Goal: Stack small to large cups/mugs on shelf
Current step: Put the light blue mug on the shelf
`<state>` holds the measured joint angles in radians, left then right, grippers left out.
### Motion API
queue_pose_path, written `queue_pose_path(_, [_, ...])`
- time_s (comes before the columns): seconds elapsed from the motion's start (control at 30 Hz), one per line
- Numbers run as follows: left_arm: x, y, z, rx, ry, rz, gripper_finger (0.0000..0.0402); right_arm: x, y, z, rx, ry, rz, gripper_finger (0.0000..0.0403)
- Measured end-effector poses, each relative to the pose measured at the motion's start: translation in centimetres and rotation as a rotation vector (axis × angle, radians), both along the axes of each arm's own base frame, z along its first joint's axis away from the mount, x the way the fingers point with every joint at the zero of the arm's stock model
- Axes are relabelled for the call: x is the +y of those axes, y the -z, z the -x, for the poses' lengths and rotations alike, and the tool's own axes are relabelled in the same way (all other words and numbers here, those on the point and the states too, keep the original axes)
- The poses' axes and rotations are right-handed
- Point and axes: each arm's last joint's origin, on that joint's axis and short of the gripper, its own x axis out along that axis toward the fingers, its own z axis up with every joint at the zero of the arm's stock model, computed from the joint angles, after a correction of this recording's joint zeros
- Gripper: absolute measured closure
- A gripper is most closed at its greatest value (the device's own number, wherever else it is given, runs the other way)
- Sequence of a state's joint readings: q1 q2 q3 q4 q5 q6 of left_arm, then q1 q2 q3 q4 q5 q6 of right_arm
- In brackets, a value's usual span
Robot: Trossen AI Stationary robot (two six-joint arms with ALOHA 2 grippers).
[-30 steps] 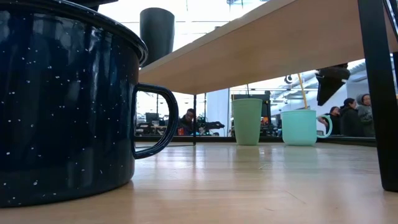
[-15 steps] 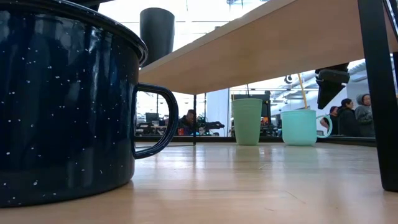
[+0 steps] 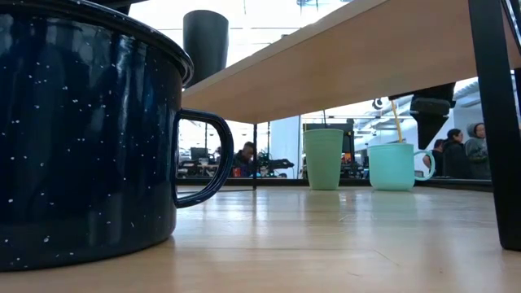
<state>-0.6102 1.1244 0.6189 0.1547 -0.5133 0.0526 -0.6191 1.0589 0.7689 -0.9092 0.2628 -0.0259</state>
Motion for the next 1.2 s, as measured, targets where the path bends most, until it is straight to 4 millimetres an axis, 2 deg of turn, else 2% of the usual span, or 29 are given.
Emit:
queue_pose_path(0.33, [0.0,0.0,0.0,0.000,0.001,-0.006,0.0314,-0.7,0.2,0.3,-0.021,0.007,-0.043,0.0115])
queue_pose_path(0.83, [0.0,-0.1,0.0,-0.013,0.007,-0.017,0.0314,-1.9,2.1,-1.2,0.040,-0.042,-0.083,0.0169])
queue_pose_path(1.0, [0.0,-0.1,0.0,-0.014,0.009,-0.022,0.0314,-1.8,2.3,-1.3,0.030,-0.062,-0.130,0.0197])
queue_pose_path(1.2, [0.0,-0.1,0.0,-0.014,0.009,-0.021,0.0314,-1.7,2.3,-1.2,0.041,-0.066,-0.144,0.0249])
